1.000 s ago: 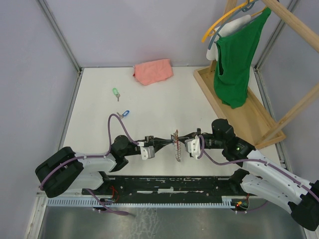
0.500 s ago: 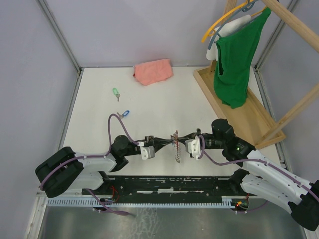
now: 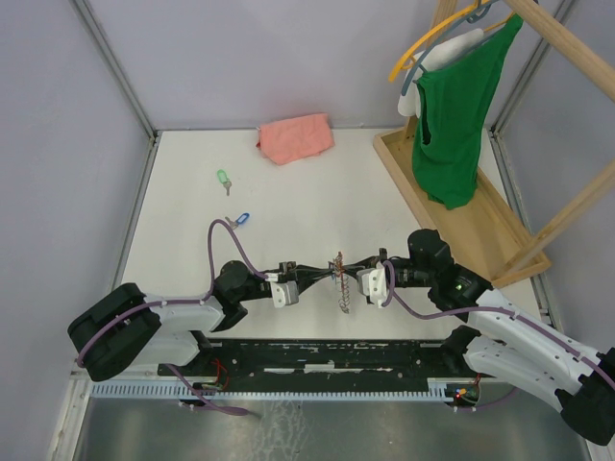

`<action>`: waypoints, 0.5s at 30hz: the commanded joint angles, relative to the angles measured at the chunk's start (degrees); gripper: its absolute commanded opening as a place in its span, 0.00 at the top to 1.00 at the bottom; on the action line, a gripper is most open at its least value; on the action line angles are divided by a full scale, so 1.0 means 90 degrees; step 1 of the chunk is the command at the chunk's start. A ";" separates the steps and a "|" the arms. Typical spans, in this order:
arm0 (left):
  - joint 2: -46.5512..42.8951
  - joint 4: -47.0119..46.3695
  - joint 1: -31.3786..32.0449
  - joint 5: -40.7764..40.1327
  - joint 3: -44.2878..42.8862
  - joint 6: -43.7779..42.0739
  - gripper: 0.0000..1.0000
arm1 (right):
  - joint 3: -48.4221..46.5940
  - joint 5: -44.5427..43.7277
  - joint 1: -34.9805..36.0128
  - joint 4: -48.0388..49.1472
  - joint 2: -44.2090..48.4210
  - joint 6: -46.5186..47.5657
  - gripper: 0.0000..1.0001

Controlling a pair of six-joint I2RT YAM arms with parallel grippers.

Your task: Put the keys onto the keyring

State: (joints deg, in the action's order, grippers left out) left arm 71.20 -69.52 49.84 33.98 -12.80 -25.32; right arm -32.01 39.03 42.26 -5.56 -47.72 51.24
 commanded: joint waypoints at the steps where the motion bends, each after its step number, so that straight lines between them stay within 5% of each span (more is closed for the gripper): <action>1: -0.0050 -0.0279 -0.0030 0.0012 -0.0121 -0.0214 0.97 | -0.0340 0.0176 -0.0021 0.0237 0.0059 0.0000 0.99; 15: -0.0015 -0.0284 -0.0033 0.0165 -0.0164 -0.0177 0.97 | -0.0363 0.0244 -0.0022 0.0266 0.0015 -0.0019 0.99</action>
State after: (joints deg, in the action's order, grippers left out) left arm 71.22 -69.52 49.84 34.17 -12.80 -25.32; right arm -32.01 39.11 42.26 -5.61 -47.75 51.22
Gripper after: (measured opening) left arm 0.032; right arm 0.012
